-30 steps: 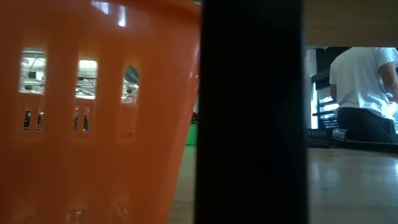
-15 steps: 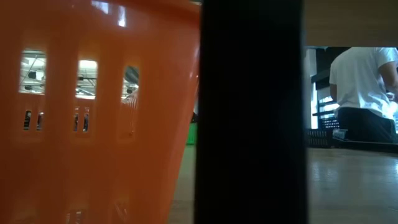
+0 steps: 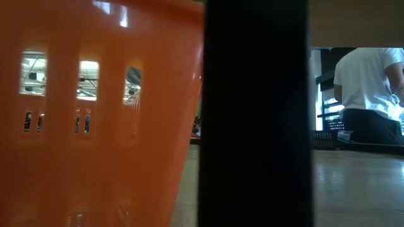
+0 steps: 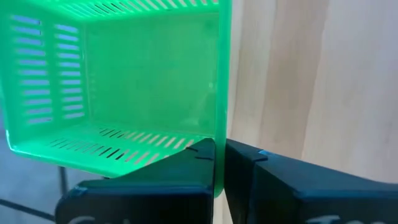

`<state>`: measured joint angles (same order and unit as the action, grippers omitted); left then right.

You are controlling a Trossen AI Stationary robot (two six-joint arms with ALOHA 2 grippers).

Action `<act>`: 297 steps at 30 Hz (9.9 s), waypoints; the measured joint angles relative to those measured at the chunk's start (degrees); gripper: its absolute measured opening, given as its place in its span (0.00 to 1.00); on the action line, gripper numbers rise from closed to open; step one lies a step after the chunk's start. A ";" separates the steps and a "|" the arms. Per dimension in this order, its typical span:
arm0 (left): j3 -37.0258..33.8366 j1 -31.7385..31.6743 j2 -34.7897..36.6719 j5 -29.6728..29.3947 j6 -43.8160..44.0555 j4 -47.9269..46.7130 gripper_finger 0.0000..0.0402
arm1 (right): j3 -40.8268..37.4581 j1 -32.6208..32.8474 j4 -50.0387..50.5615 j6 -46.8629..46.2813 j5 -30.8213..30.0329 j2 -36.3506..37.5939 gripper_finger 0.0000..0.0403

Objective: Stack baskets on shelf by color
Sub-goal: Stack the green bin on the stacked green bins on the shelf

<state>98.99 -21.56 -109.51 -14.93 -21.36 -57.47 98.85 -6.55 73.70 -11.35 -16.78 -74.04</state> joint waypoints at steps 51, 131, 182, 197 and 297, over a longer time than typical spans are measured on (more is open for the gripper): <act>24.01 40.18 -0.68 6.54 30.74 11.05 0.00 | 0.04 0.02 6.11 19.02 45.16 11.17 0.22; 23.97 35.79 -5.64 11.27 34.20 20.70 0.00 | 0.00 1.64 13.61 43.54 55.15 -3.86 0.22; 24.03 35.17 3.03 4.88 29.76 18.65 0.26 | 6.67 8.47 16.33 47.67 41.73 -5.60 0.00; 23.97 34.16 6.69 -0.16 32.93 9.73 0.27 | 9.49 28.51 16.32 46.44 35.07 -5.60 0.00; 23.97 35.54 4.65 2.79 26.18 13.33 0.27 | 9.42 44.13 13.62 26.57 19.39 -13.61 0.04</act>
<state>122.96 13.98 -104.86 -12.14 4.82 -44.14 108.27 37.58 87.32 15.22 2.61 -87.65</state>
